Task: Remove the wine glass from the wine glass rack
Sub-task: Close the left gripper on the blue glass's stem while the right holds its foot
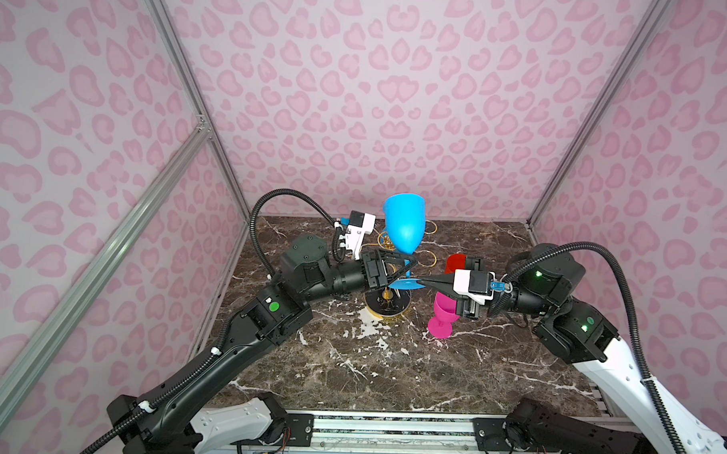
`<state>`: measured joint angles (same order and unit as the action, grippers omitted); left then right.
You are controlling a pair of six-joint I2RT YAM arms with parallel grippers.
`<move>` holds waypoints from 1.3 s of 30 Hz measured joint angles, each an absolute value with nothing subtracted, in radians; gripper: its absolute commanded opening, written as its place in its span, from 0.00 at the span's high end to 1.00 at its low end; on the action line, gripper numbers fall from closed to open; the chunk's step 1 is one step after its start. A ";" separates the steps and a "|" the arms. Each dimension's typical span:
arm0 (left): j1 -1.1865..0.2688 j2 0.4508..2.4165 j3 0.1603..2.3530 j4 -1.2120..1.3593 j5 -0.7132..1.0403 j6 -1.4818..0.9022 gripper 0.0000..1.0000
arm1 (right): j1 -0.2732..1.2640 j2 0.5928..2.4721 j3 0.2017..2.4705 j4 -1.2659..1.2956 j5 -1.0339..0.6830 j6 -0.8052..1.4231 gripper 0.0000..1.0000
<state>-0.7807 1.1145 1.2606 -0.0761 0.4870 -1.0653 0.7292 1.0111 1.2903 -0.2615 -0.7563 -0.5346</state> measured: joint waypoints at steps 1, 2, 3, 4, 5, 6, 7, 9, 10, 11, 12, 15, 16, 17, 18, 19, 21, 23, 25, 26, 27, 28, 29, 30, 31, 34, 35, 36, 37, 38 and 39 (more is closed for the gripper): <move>-0.781 1.116 1.261 -0.074 0.487 -1.065 0.56 | 0.733 1.013 1.292 -0.263 -0.756 -0.535 1.00; -0.780 1.118 1.261 -0.074 0.490 -1.066 0.58 | 0.736 1.015 1.294 -0.266 -0.756 -0.540 1.00; -0.780 1.119 1.261 -0.074 0.492 -1.065 0.60 | 0.740 1.015 1.294 -0.268 -0.756 -0.542 1.00; -0.780 1.120 1.261 -0.074 0.494 -1.065 0.61 | 0.741 1.015 1.295 -0.270 -0.756 -0.542 1.00; -0.780 1.121 1.261 -0.074 0.497 -1.065 0.62 | 0.746 1.015 1.296 -0.276 -0.753 -0.544 1.00; -0.780 1.121 1.261 -0.074 0.498 -1.065 0.63 | 0.747 1.015 1.298 -0.278 -0.752 -0.546 1.00; -0.780 1.121 1.261 -0.074 0.498 -1.065 0.63 | 0.750 1.015 1.299 -0.279 -0.750 -0.550 1.00; -0.780 1.121 1.261 -0.074 0.501 -1.065 0.68 | 0.756 1.015 1.299 -0.282 -0.746 -0.561 1.00; -0.780 1.121 1.261 -0.074 0.501 -1.066 0.69 | 0.759 1.015 1.299 -0.282 -0.741 -0.562 1.00; -0.780 1.121 1.261 -0.074 0.501 -1.065 0.71 | 0.762 1.015 1.299 -0.283 -0.738 -0.568 1.00; -0.780 1.121 1.261 -0.074 0.501 -1.065 0.74 | 0.765 1.014 1.299 -0.283 -0.735 -0.574 1.00; -0.780 1.120 1.261 -0.074 0.502 -1.066 0.79 | 0.768 1.010 1.299 -0.283 -0.727 -0.580 1.00; -0.780 1.119 1.261 -0.074 0.503 -1.068 0.79 | 0.770 1.010 1.299 -0.283 -0.726 -0.585 1.00; -0.780 1.119 1.261 -0.074 0.506 -1.071 0.80 | 0.770 1.010 1.299 -0.283 -0.726 -0.587 1.00; -0.780 1.119 1.261 -0.075 0.507 -1.071 0.80 | 0.770 1.010 1.299 -0.283 -0.724 -0.588 1.00; -0.780 1.119 1.261 -0.075 0.508 -1.072 0.82 | 0.770 1.010 1.299 -0.283 -0.722 -0.588 1.00; -0.780 1.119 1.261 -0.075 0.513 -1.073 0.85 | 0.772 1.010 1.299 -0.283 -0.717 -0.593 1.00; -0.780 1.119 1.261 -0.075 0.517 -1.081 0.90 | 0.773 1.008 1.298 -0.283 -0.708 -0.596 1.00; -0.780 1.119 1.261 -0.076 0.522 -1.086 0.94 | 0.776 1.007 1.296 -0.283 -0.705 -0.600 1.00; -0.780 1.118 1.261 -0.076 0.523 -1.091 0.96 | 0.779 1.007 1.295 -0.283 -0.700 -0.605 1.00; -0.780 1.118 1.261 -0.078 0.523 -1.091 0.96 | 0.781 1.006 1.294 -0.282 -0.697 -0.608 1.00; -0.780 1.116 1.261 -0.080 0.523 -1.093 0.96 | 0.783 1.006 1.294 -0.282 -0.696 -0.612 1.00; -0.780 1.114 1.261 -0.081 0.523 -1.097 0.96 | 0.785 1.006 1.293 -0.281 -0.694 -0.614 1.00; -0.780 1.113 1.261 -0.081 0.523 -1.098 0.96 | 0.786 1.005 1.292 -0.279 -0.688 -0.617 1.00; -0.780 1.112 1.261 -0.081 0.523 -1.098 0.96 | 0.787 1.004 1.291 -0.277 -0.687 -0.620 0.96; -0.781 1.106 1.261 -0.085 0.518 -1.097 0.96 | 0.792 1.002 1.283 -0.267 -0.680 -0.619 0.64; -0.782 1.104 1.261 -0.080 0.509 -1.097 0.96 | 0.794 1.002 1.281 -0.268 -0.670 -0.613 0.52; -0.783 1.100 1.261 -0.081 0.498 -1.096 0.96 | 0.796 1.002 1.278 -0.273 -0.669 -0.613 0.39; -0.783 1.094 1.261 -0.081 0.495 -1.092 0.96 | 0.797 1.001 1.272 -0.274 -0.660 -0.613 0.28; -0.783 1.087 1.261 -0.081 0.487 -1.083 0.96 | 0.797 0.996 1.263 -0.274 -0.648 -0.611 0.01; -0.783 1.079 1.261 -0.081 0.471 -1.070 0.96 | 0.797 0.987 1.251 -0.268 -0.647 -0.602 0.00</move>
